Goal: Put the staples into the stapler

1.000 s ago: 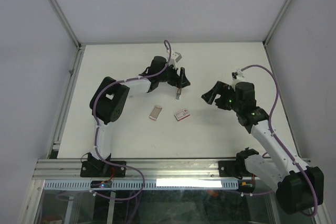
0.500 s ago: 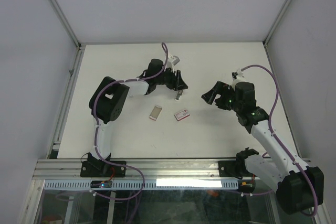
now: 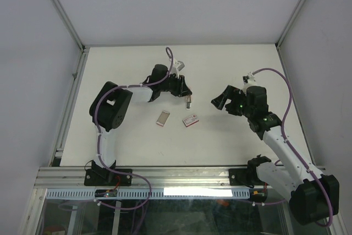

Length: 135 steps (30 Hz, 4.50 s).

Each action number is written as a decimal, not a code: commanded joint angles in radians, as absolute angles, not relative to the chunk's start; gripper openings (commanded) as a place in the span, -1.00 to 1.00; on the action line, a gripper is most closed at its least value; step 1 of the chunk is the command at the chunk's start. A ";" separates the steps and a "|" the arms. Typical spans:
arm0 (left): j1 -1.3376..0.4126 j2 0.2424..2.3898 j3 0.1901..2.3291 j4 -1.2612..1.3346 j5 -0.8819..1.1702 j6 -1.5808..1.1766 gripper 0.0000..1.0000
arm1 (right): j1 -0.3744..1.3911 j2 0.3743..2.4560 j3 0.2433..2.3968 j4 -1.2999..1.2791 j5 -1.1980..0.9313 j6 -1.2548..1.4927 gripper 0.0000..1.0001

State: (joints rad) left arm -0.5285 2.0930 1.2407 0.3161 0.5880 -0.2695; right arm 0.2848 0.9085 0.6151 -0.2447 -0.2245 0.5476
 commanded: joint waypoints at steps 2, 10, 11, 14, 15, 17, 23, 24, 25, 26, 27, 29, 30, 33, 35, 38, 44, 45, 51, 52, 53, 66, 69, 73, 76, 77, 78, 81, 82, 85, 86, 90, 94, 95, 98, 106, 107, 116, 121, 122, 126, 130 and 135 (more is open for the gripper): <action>-0.528 1.974 1.174 0.399 0.536 -0.217 -0.41 | 0.279 0.886 0.645 -0.218 -0.228 0.537 0.71; -0.529 1.878 1.052 0.463 0.398 -0.190 -0.59 | 0.279 0.882 0.640 -0.218 -0.226 0.537 0.70; -0.529 1.863 1.029 0.478 0.373 -0.192 -0.63 | 0.280 0.882 0.640 -0.217 -0.225 0.537 0.70; -0.531 1.823 0.964 0.515 0.265 -0.209 -0.80 | 0.279 0.884 0.637 -0.214 -0.228 0.539 0.70; -0.533 1.809 0.945 0.522 0.206 -0.222 -0.83 | 0.279 0.885 0.637 -0.212 -0.230 0.540 0.70; -0.534 1.781 0.898 0.548 0.102 -0.280 -0.83 | 0.280 0.886 0.635 -0.209 -0.229 0.542 0.70; -0.535 1.711 0.769 0.606 -0.140 -0.508 -0.86 | 0.280 0.889 0.632 -0.200 -0.229 0.546 0.70; -0.537 1.706 0.757 0.607 -0.155 -0.541 -0.87 | 0.279 0.890 0.632 -0.199 -0.231 0.547 0.70; -0.539 1.702 0.740 0.607 -0.172 -0.572 -0.87 | 0.280 0.891 0.632 -0.199 -0.229 0.548 0.70; -0.544 1.699 0.728 0.607 -0.188 -0.595 -0.88 | 0.279 0.891 0.631 -0.199 -0.229 0.548 0.70; -0.550 1.697 0.719 0.607 -0.201 -0.610 -0.88 | 0.280 0.892 0.630 -0.198 -0.230 0.548 0.70; -0.562 1.694 0.708 0.608 -0.210 -0.617 -0.81 | 0.280 0.893 0.631 -0.197 -0.229 0.548 0.70; -0.564 1.691 0.703 0.607 -0.204 -0.620 -0.73 | 0.279 0.892 0.631 -0.197 -0.228 0.548 0.70; -0.564 1.666 0.688 0.602 -0.174 -0.618 -0.38 | 0.279 0.890 0.631 -0.198 -0.226 0.548 0.70; -0.564 1.651 0.687 0.597 -0.142 -0.597 -0.05 | 0.280 0.890 0.630 -0.198 -0.227 0.548 0.70; -0.563 1.640 0.706 0.565 -0.103 -0.559 0.20 | 0.279 0.891 0.631 -0.195 -0.231 0.548 0.70; -0.547 1.650 0.733 0.542 -0.062 -0.471 0.30 | 0.279 0.890 0.631 -0.197 -0.234 0.546 0.70; -0.548 1.652 0.741 0.539 -0.058 -0.455 0.28 | 0.279 0.889 0.630 -0.198 -0.233 0.546 0.70; -0.545 1.655 0.765 0.528 -0.036 -0.355 0.13 | 0.279 0.886 0.633 -0.200 -0.232 0.543 0.70; -0.545 1.653 0.767 0.527 -0.036 -0.347 0.09 | 0.281 0.885 0.633 -0.201 -0.230 0.543 0.70; -0.545 1.652 0.767 0.528 -0.033 -0.338 0.05 | 0.279 0.885 0.633 -0.200 -0.229 0.543 0.70; -0.567 1.658 0.775 0.485 -0.101 -0.201 -0.49 | 0.279 0.898 0.638 -0.198 -0.234 0.544 0.70; -0.601 1.659 0.773 0.481 -0.161 -0.142 -0.59 | 0.280 0.901 0.638 -0.196 -0.234 0.543 0.70; -0.672 1.666 0.777 0.474 -0.295 -0.057 -0.66 | 0.279 0.909 0.639 -0.192 -0.237 0.543 0.70; -0.721 1.676 0.783 0.472 -0.402 -0.010 -0.67 | 0.279 0.913 0.637 -0.190 -0.238 0.545 0.70; -0.736 1.681 0.787 0.471 -0.430 0.003 -0.67 | 0.280 0.913 0.637 -0.190 -0.238 0.545 0.69; -0.749 1.685 0.790 0.469 -0.453 0.012 -0.67 | 0.279 0.913 0.637 -0.190 -0.236 0.545 0.69; -0.800 1.702 0.795 0.466 -0.517 0.043 -0.67 | 0.280 0.913 0.635 -0.190 -0.234 0.545 0.70; -0.819 1.712 0.797 0.466 -0.538 0.054 -0.67 | 0.279 0.913 0.635 -0.189 -0.234 0.545 0.70; -0.866 1.746 0.811 0.458 -0.600 0.070 -0.67 | 0.280 0.913 0.634 -0.191 -0.234 0.545 0.70; -0.884 1.757 0.820 0.451 -0.622 0.073 -0.67 | 0.280 0.913 0.632 -0.190 -0.233 0.545 0.70; -0.930 1.794 0.842 0.425 -0.685 0.089 -0.62 | 0.279 0.912 0.631 -0.190 -0.233 0.545 0.70; -0.961 1.804 0.857 0.399 -0.697 0.091 -0.49 | 0.280 0.913 0.629 -0.189 -0.233 0.545 0.70; -0.967 1.803 0.860 0.393 -0.696 0.089 -0.45 | 0.279 0.913 0.629 -0.189 -0.234 0.545 0.70; -0.980 1.793 0.871 0.366 -0.686 0.080 -0.25 | 0.279 0.911 0.628 -0.188 -0.233 0.545 0.70; -0.983 1.704 0.888 0.277 -0.532 0.015 0.35 | 0.280 0.903 0.631 -0.191 -0.231 0.545 0.69; -0.982 1.691 0.891 0.264 -0.505 0.010 0.45 | 0.279 0.901 0.632 -0.192 -0.232 0.545 0.69; -0.817 1.606 0.956 0.179 -0.057 -0.094 0.75 | 0.280 0.885 0.635 -0.206 -0.222 0.538 0.70; -0.683 1.690 1.031 0.148 0.154 -0.176 0.75 | 0.279 0.878 0.634 -0.209 -0.221 0.538 0.70; -0.667 1.711 1.047 0.137 0.178 -0.188 0.75 | 0.278 0.877 0.634 -0.210 -0.222 0.539 0.70; -0.595 1.785 1.071 0.158 0.299 -0.260 0.73 | 0.279 0.870 0.635 -0.217 -0.219 0.537 0.70; -0.559 1.821 1.068 0.206 0.350 -0.269 0.73 | 0.279 0.862 0.634 -0.220 -0.217 0.537 0.70; -0.532 1.870 1.084 0.205 0.403 -0.277 0.72 | 0.279 0.862 0.632 -0.220 -0.219 0.538 0.70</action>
State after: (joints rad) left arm -0.5472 1.8553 1.0454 0.1497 0.3000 -0.2443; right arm 0.2848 0.8829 0.6151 -0.2489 -0.2241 0.5480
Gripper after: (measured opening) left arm 0.864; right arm 0.849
